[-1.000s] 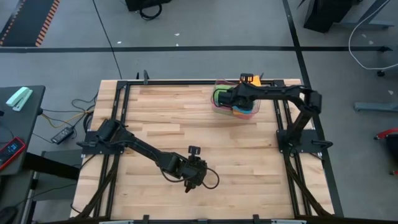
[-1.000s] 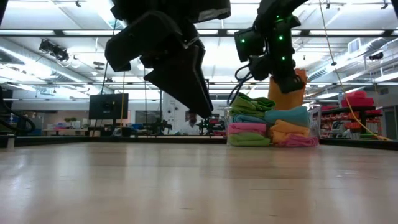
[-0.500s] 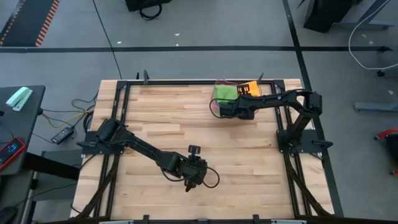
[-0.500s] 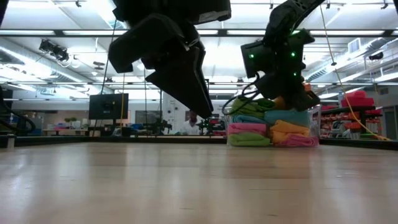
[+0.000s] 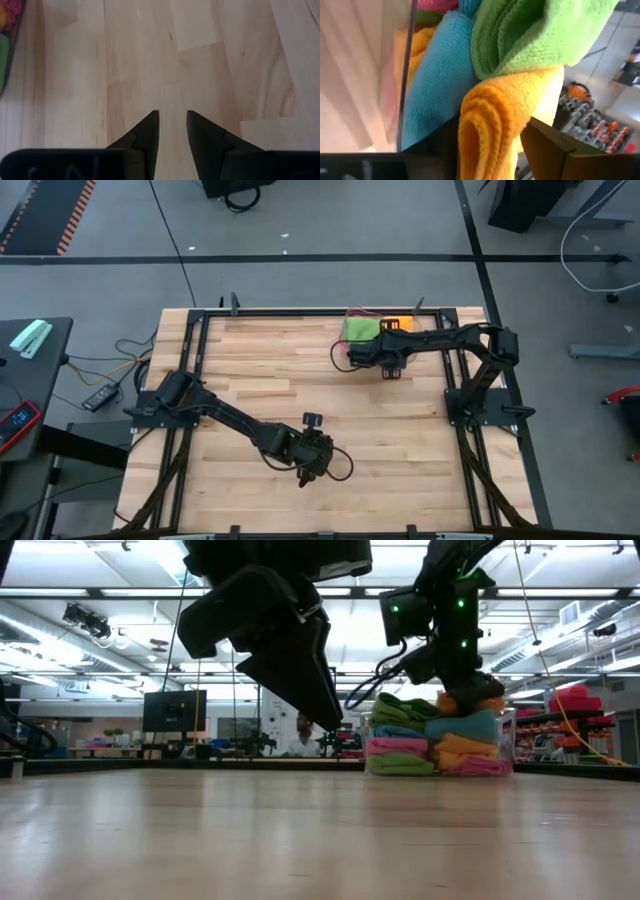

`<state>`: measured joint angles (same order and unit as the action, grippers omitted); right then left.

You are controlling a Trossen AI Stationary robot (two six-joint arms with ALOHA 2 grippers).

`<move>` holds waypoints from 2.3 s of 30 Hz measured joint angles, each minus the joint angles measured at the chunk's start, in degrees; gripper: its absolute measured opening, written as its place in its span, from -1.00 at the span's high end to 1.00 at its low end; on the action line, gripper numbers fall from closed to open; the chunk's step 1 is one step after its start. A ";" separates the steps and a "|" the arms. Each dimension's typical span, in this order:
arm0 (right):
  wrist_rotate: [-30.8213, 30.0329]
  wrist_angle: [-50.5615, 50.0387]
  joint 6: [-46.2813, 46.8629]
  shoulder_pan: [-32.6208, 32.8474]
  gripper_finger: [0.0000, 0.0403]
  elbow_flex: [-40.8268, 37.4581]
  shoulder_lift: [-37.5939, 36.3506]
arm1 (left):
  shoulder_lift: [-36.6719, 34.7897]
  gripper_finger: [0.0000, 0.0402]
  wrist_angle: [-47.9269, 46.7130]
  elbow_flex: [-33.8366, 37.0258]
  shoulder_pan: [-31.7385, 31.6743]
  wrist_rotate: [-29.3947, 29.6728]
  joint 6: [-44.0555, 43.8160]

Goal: Fold microfiber towels
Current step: Stack the yellow towel on top of the blue towel, then return to Home Position

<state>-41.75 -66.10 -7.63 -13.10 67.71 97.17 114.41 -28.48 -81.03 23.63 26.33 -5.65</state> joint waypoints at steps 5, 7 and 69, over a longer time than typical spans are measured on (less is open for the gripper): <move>1.40 -6.62 4.45 -0.01 -0.08 4.64 -0.57 | 0.00 0.47 -0.10 0.00 0.01 0.00 -0.11; 4.00 -7.57 5.26 -0.02 -0.10 6.21 -1.83 | 0.00 0.47 -0.12 0.00 0.01 0.00 -0.13; 52.32 71.00 13.07 3.50 0.00 -64.89 -94.39 | -23.28 0.93 42.07 28.35 -2.82 -9.34 4.32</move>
<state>10.57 4.91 5.43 -9.61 2.82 2.78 91.13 13.60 -52.68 20.82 16.99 -1.33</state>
